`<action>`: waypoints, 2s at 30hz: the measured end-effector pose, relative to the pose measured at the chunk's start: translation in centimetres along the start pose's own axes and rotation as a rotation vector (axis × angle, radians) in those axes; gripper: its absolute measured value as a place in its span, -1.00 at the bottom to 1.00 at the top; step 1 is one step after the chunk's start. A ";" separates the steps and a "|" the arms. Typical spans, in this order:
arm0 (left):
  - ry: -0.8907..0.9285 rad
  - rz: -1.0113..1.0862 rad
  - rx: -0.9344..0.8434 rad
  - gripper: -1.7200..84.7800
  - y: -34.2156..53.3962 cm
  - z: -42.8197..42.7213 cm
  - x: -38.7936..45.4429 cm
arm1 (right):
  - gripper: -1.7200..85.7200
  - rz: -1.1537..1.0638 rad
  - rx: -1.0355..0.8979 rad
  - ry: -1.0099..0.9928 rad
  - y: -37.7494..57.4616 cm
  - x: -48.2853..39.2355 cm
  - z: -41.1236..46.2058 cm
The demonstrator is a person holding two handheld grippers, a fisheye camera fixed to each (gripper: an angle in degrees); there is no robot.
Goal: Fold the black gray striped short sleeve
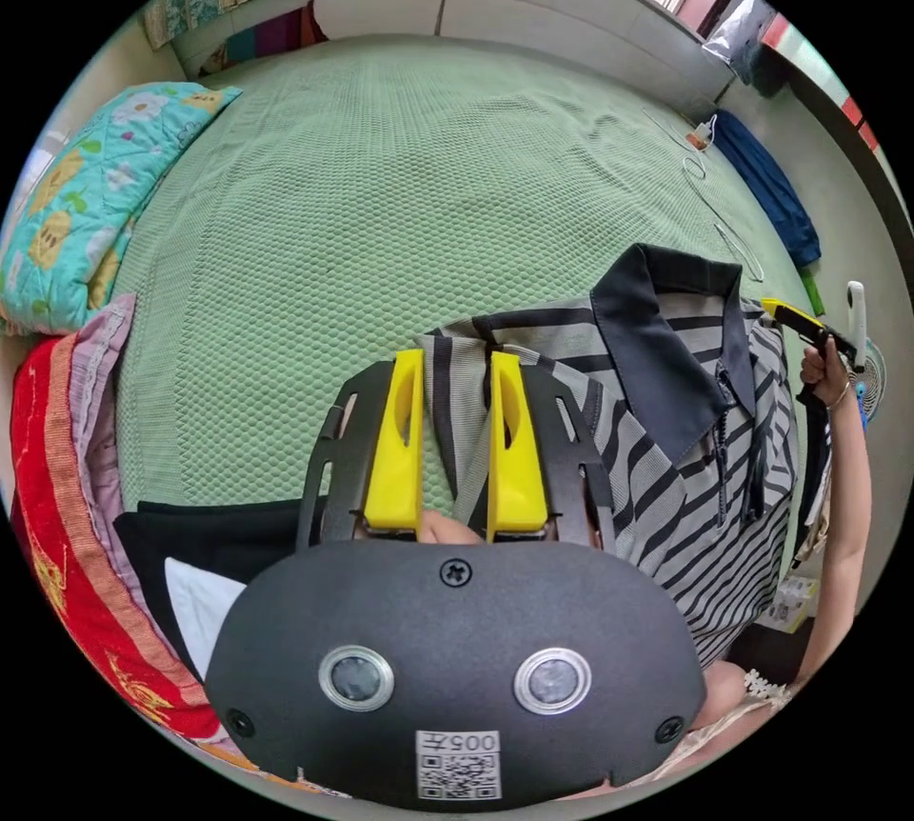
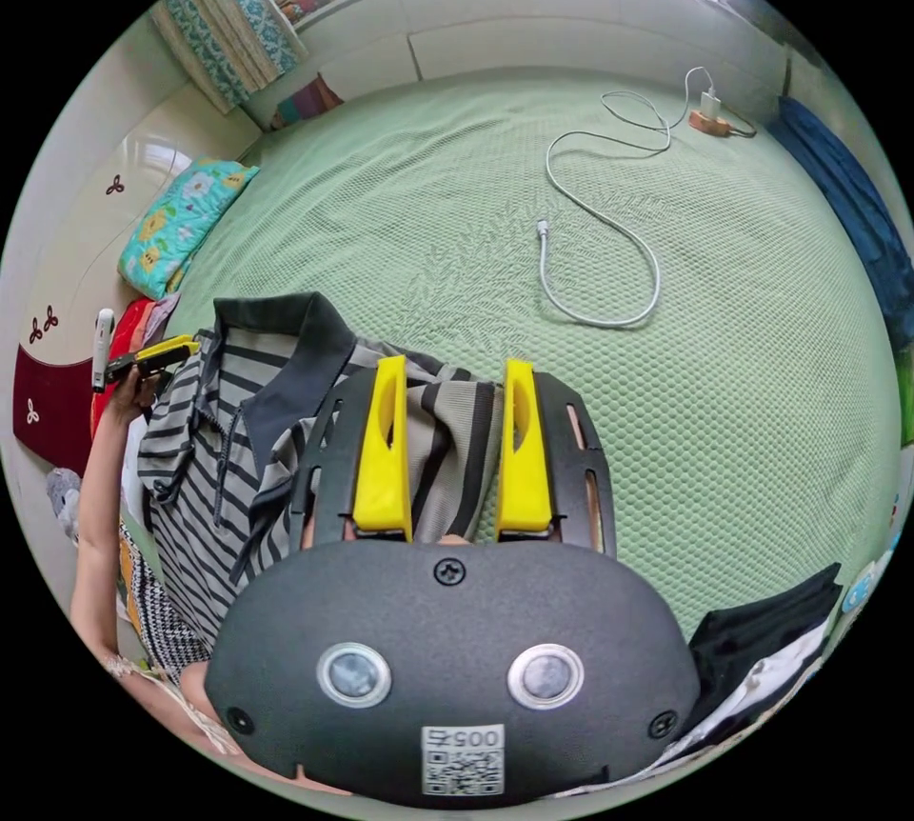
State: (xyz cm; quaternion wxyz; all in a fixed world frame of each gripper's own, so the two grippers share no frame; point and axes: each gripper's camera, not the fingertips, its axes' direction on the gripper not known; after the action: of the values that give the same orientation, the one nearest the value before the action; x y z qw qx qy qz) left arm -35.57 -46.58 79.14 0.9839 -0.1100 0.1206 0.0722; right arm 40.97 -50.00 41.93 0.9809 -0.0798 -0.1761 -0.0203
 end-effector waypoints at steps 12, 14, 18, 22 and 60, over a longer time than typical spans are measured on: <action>0.024 -0.039 0.104 -0.88 3.3 -5.8 -0.1 | -0.98 -0.081 0.022 0.008 4.2 0.0 -3.5; 0.056 -0.037 0.150 -0.89 5.2 -9.5 0.0 | -0.99 -0.059 0.067 -0.013 5.0 -0.1 -5.6; 0.027 -0.013 0.195 -0.90 9.0 -15.5 1.0 | -0.99 -0.101 0.121 -0.013 7.7 -2.2 -11.2; 0.067 0.041 0.254 -0.90 15.8 -23.0 3.2 | -0.99 -0.158 0.163 -0.010 12.0 -4.6 -16.5; -0.043 0.061 0.216 -0.54 52.1 -32.4 12.2 | -0.67 -0.253 -0.002 0.178 44.6 -14.1 -20.7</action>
State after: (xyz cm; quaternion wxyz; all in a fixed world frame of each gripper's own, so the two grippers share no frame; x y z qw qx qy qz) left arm -39.85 -2.45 35.00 0.9898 0.0020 0.1099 0.0909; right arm 37.92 -9.19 11.17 0.9822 -0.0558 -0.0971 -0.1507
